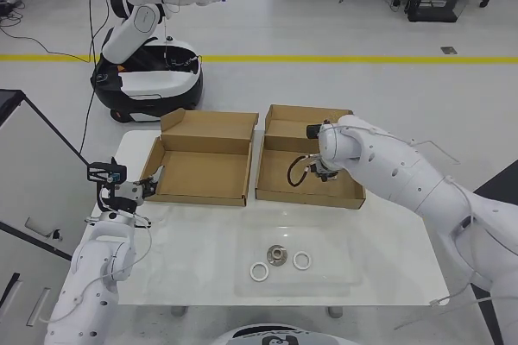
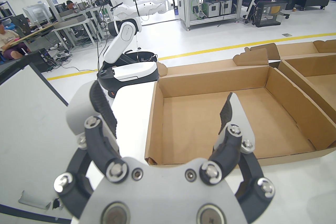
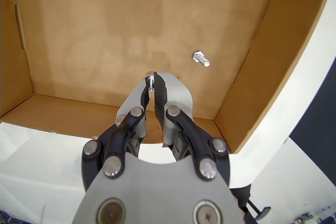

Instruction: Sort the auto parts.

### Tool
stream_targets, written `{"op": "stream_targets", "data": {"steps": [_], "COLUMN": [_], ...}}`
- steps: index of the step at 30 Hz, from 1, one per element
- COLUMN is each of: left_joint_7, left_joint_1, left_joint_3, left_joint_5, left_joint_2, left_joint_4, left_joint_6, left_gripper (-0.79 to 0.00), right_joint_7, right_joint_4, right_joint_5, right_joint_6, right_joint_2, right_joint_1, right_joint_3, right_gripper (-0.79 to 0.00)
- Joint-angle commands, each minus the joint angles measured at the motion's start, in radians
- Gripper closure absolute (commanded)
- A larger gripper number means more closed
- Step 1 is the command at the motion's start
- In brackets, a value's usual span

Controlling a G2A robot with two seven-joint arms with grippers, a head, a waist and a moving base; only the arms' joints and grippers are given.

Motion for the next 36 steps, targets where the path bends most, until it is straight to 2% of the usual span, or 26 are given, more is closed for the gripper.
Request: {"op": "stream_targets", "data": {"steps": [1, 13, 24, 26, 28, 36], "left_joint_7": [0.000, 0.000, 0.000, 0.000, 0.000, 0.000], "left_joint_1": [0.000, 0.000, 0.000, 0.000, 0.000, 0.000], "left_joint_3": [0.000, 0.000, 0.000, 0.000, 0.000, 0.000], "left_joint_5": [0.000, 0.000, 0.000, 0.000, 0.000, 0.000], "left_joint_2": [0.000, 0.000, 0.000, 0.000, 0.000, 0.000], "left_joint_4": [0.000, 0.000, 0.000, 0.000, 0.000, 0.000], "left_joint_6": [0.000, 0.000, 0.000, 0.000, 0.000, 0.000], "left_gripper": [-0.785, -0.785, -0.785, -0.785, -0.785, -0.785], "right_joint_7": [0.001, -0.036, -0.023, -0.020, -0.016, -0.006], "right_joint_4": [0.004, 0.047, 0.085, 0.092, 0.098, 0.112], "right_joint_5": [-0.010, -0.025, -0.046, -0.050, -0.055, -0.072], "right_joint_6": [0.002, 0.026, 0.017, 0.015, 0.012, 0.002], "right_joint_2": [-0.002, -0.019, -0.042, -0.045, -0.048, -0.052], "right_joint_1": [-0.007, -0.046, -0.061, -0.062, -0.063, -0.066], "right_joint_3": [0.000, 0.033, 0.047, 0.051, 0.055, 0.079], "right_gripper": [0.000, 0.000, 0.000, -0.111, -0.160, -0.197]}}
